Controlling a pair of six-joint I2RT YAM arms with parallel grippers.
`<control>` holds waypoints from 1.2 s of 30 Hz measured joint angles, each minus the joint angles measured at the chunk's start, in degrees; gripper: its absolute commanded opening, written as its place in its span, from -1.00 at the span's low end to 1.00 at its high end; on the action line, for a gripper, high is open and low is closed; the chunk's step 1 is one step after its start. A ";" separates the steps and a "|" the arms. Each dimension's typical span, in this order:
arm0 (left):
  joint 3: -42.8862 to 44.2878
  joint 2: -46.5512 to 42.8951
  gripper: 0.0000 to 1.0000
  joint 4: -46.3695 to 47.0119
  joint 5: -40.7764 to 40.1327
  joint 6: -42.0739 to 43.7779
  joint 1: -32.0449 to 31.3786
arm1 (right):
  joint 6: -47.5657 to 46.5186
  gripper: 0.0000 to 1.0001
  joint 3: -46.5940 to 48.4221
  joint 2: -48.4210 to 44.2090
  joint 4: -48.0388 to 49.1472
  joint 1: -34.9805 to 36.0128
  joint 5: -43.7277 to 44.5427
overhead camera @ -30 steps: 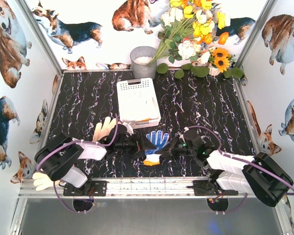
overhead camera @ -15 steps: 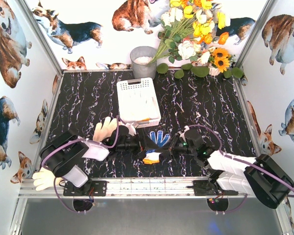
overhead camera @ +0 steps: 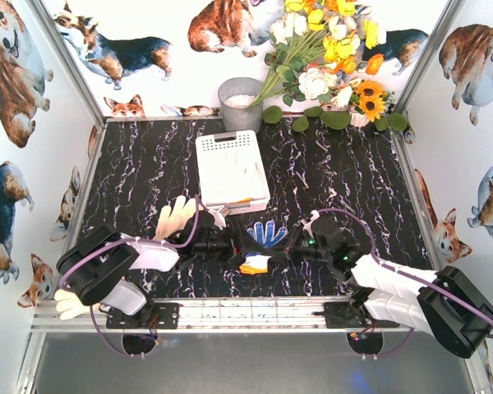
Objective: Put the gloves into the storage basket
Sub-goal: Pick up the glove from the center of the board.
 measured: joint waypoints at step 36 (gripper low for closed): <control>0.00 0.59 0.99 4.31 -12.79 -11.28 -6.29 | -1.36 -1.00 0.00 -3.82 -3.37 -0.11 1.20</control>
